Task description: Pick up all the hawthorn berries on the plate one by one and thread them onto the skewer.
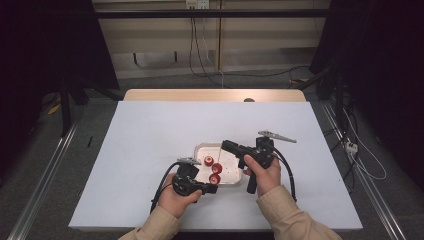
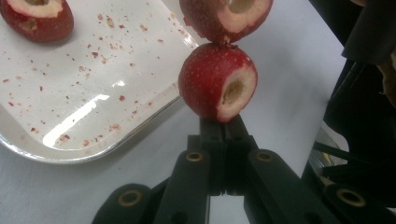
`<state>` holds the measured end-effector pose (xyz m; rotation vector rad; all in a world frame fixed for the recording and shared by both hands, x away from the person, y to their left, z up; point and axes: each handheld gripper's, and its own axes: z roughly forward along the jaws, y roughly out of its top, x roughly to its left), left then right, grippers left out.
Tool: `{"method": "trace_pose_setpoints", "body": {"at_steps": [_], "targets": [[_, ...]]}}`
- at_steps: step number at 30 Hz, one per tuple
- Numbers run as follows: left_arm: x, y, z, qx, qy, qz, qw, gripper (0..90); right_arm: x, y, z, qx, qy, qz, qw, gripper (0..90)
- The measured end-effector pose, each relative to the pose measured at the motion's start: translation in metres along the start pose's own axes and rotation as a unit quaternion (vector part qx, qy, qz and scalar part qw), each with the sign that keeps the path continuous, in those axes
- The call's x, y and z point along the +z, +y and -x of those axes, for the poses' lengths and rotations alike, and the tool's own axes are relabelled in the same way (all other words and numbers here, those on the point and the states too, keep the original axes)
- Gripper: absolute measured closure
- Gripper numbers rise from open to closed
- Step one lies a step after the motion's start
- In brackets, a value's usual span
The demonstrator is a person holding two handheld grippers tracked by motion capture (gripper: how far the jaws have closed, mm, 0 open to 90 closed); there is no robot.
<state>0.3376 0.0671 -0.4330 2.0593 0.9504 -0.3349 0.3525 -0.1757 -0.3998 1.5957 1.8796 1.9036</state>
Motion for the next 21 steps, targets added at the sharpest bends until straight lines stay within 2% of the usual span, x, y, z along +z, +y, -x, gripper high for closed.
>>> {"method": "trace_pose_setpoints", "body": {"at_steps": [2, 4, 7, 9, 11, 13, 15, 18, 21], "targets": [[-0.006, 0.001, -0.004, -0.007, 0.006, 0.004, 1.0, 89.7, 0.0, 0.0, 0.005, -0.007, -0.014, -0.004, 0.9999, 75.5], [-0.013, 0.001, -0.01, -0.012, 0.005, 0.003, 0.9999, 89.7, 0.002, -0.002, 0.01, -0.027, -0.032, -0.022, 0.9989, 67.6], [-0.021, 0.002, -0.015, -0.014, 0.021, 0.015, 0.9996, 89.7, 0.012, -0.01, 0.017, -0.051, -0.056, -0.055, 0.9956, 60.5], [-0.029, 0.004, -0.017, -0.015, 0.032, 0.017, 0.9992, 89.6, 0.023, -0.017, 0.021, -0.065, -0.068, -0.083, 0.9921, 56.3], [-0.035, 0.004, -0.02, -0.016, 0.04, 0.022, 0.9988, 89.7, 0.035, -0.024, 0.024, -0.075, -0.079, -0.098, 0.9892, 55.8], [-0.039, 0.003, -0.024, -0.019, 0.041, 0.018, 0.9988, 89.7, 0.046, -0.029, 0.027, -0.069, -0.088, -0.103, 0.9884, 55.8], [-0.04, 0.001, -0.027, -0.02, 0.045, 0.014, 0.9987, 89.7, 0.055, -0.031, 0.029, -0.067, -0.099, -0.116, 0.986, 55.5], [-0.041, 0.001, -0.027, -0.02, 0.046, 0.016, 0.9986, 89.6, 0.067, -0.034, 0.03, -0.06, -0.095, -0.124, 0.986, 54.6], [-0.042, 0.001, -0.028, -0.022, 0.047, 0.018, 0.9985, 89.6, 0.077, -0.037, 0.026, -0.075, -0.105, -0.139, 0.9818, 58.5]]}}
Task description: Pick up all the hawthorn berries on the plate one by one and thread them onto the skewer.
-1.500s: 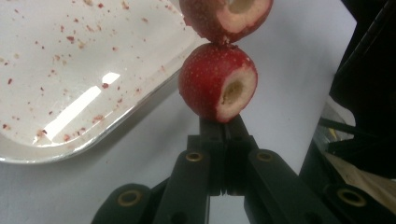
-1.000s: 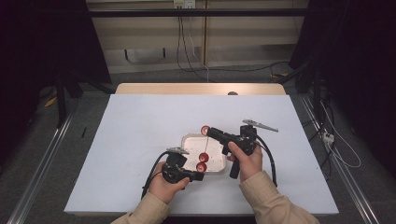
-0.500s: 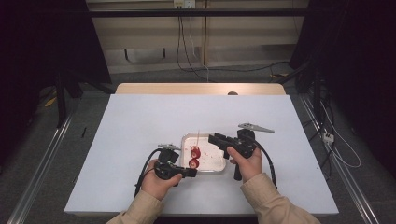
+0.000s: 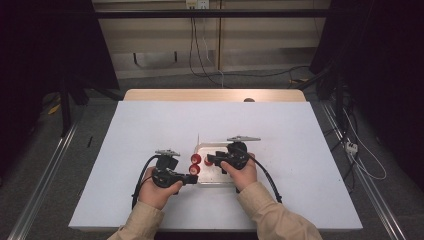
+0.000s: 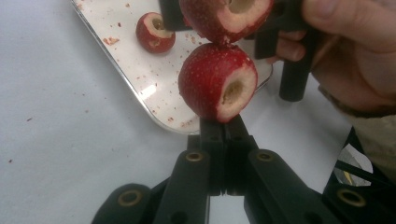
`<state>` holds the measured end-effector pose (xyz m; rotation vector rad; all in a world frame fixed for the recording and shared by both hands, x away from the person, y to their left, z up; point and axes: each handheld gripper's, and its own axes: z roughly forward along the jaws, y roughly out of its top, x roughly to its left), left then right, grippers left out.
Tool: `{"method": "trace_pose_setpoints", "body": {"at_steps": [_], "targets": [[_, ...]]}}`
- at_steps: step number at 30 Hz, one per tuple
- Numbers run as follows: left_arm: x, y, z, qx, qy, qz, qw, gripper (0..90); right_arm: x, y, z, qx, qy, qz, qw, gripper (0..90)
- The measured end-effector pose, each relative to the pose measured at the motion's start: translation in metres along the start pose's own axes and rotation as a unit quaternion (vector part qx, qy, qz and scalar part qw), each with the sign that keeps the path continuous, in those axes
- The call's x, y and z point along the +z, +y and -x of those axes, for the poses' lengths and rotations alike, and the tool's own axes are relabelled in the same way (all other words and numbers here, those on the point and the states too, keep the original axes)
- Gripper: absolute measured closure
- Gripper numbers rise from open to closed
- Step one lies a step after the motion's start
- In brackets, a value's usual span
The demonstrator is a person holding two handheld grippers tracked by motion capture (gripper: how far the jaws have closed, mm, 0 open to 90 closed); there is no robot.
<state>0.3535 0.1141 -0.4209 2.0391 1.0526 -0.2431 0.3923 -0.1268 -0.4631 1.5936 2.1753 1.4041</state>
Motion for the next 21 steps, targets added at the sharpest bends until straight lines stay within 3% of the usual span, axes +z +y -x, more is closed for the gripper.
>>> {"method": "trace_pose_setpoints", "body": {"at_steps": [3, 6, 10, 12, 14, 15, 18, 21], "targets": [[0.0, -0.001, -0.002, -0.002, 0.001, -0.001, 1.0, 89.6, 0.004, 0.001, -0.001, 0.0, 0.004, -0.003, 1.0, 61.2], [-0.001, 0.0, -0.002, 0.0, 0.0, 0.0, 1.0, 89.6, 0.004, -0.003, -0.007, 0.007, 0.032, -0.022, 0.9992, 61.3], [-0.005, 0.001, -0.004, -0.003, 0.005, 0.008, 1.0, 89.6, 0.008, -0.011, -0.021, -0.016, 0.061, -0.043, 0.9971, 65.2], [-0.007, 0.001, -0.006, -0.004, 0.001, 0.003, 1.0, 89.6, 0.01, -0.013, -0.027, -0.027, 0.065, -0.04, 0.9967, 71.6], [-0.006, 0.0, -0.005, -0.006, 0.014, 0.008, 0.9999, 89.6, 0.01, -0.014, -0.028, -0.025, 0.065, -0.036, 0.9969, 73.1], [-0.007, 0.001, -0.006, -0.003, 0.001, 0.003, 1.0, 89.6, 0.01, -0.013, -0.028, -0.026, 0.067, -0.033, 0.9969, 72.5], [-0.007, 0.001, -0.005, -0.004, 0.005, 0.01, 0.9999, 89.5, 0.006, -0.011, -0.027, -0.028, 0.059, -0.029, 0.9974, 60.7], [-0.01, 0.001, -0.006, -0.009, 0.01, 0.01, 0.9999, 89.6, 0.004, -0.005, -0.022, -0.023, 0.044, -0.017, 0.9987, 55.9]]}}
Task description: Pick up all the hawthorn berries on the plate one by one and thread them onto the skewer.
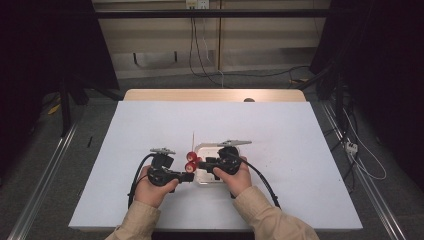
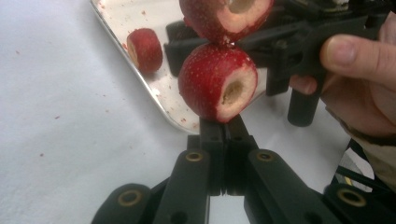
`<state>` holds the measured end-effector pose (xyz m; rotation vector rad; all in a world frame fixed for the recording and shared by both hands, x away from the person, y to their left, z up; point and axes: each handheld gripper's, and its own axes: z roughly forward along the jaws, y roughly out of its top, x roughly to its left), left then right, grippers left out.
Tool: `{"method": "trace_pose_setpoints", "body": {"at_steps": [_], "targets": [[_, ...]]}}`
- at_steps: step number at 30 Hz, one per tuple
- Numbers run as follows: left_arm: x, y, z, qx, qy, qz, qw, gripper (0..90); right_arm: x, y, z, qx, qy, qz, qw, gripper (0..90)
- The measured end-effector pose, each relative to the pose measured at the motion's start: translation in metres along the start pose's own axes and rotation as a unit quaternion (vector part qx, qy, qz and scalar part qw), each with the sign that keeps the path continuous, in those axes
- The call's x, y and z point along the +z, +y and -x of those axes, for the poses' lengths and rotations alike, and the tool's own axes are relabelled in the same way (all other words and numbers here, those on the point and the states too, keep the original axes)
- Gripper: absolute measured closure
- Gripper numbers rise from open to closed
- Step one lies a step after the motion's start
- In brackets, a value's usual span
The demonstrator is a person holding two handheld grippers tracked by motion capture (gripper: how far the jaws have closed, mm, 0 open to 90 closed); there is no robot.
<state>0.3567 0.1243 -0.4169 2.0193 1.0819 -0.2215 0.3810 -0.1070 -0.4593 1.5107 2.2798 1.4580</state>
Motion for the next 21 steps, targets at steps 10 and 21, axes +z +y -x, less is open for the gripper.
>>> {"method": "trace_pose_setpoints", "body": {"at_steps": [10, 21], "targets": [[-0.006, 0.001, -0.004, -0.001, -0.003, 0.011, 0.9999, 89.5, 0.015, 0.012, -0.007, 0.024, -0.006, 0.004, 0.9997, 49.7], [-0.009, 0.001, -0.003, -0.002, -0.001, 0.012, 0.9999, 89.5, 0.007, 0.007, 0.002, 0.027, -0.028, -0.022, 0.999, 61.8]]}}
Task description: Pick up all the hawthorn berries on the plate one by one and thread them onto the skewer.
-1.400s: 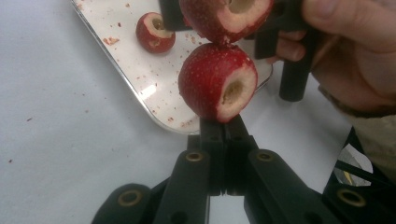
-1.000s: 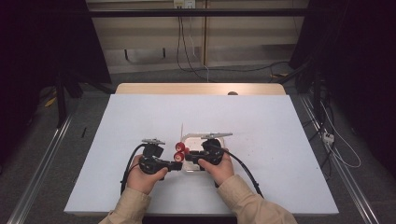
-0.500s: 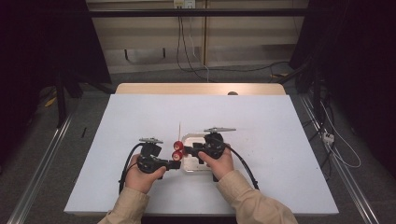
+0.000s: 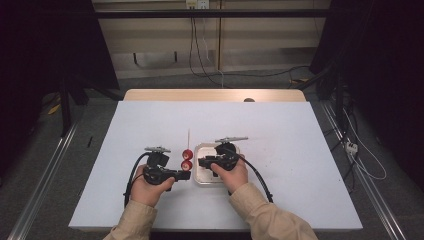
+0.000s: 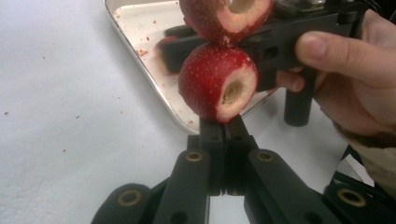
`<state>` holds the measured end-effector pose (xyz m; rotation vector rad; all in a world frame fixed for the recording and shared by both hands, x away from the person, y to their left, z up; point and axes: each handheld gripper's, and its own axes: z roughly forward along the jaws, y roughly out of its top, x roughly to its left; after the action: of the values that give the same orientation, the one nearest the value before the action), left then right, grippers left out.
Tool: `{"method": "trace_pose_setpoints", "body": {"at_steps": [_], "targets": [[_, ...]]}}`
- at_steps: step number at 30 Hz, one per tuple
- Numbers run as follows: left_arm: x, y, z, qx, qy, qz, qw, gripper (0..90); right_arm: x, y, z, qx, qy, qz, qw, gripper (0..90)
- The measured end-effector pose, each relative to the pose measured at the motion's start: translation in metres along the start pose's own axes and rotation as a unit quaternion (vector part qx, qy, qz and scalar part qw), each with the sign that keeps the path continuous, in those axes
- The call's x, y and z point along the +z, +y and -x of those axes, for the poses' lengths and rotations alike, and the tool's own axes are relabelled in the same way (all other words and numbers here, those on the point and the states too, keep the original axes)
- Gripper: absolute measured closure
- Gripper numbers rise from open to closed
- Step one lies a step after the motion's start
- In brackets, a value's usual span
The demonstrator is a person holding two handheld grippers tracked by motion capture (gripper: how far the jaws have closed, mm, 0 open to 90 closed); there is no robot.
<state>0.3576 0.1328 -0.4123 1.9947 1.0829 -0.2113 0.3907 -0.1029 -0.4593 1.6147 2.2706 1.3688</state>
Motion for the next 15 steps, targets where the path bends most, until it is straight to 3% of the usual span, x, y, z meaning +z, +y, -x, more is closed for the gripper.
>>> {"method": "trace_pose_setpoints", "body": {"at_steps": [4, 6, 11, 15], "targets": [[0.003, 0.0, 0.002, 0.002, -0.001, -0.003, 1.0, 89.5, -0.011, -0.003, 0.013, 0.015, -0.011, 0.008, 0.9998, 50.2], [0.004, 0.0, 0.002, 0.004, -0.002, -0.005, 1.0, 89.5, -0.017, -0.005, 0.017, 0.018, -0.012, 0.009, 0.9997, 50.8], [0.006, 0.0, 0.004, 0.004, -0.003, -0.006, 1.0, 89.5, -0.026, -0.007, 0.021, 0.008, -0.02, 0.018, 0.9996, 62.0], [0.007, 0.0, 0.005, 0.006, -0.003, -0.008, 0.9999, 89.5, -0.024, -0.007, 0.02, 0.008, -0.012, 0.019, 0.9997, 62.4]]}}
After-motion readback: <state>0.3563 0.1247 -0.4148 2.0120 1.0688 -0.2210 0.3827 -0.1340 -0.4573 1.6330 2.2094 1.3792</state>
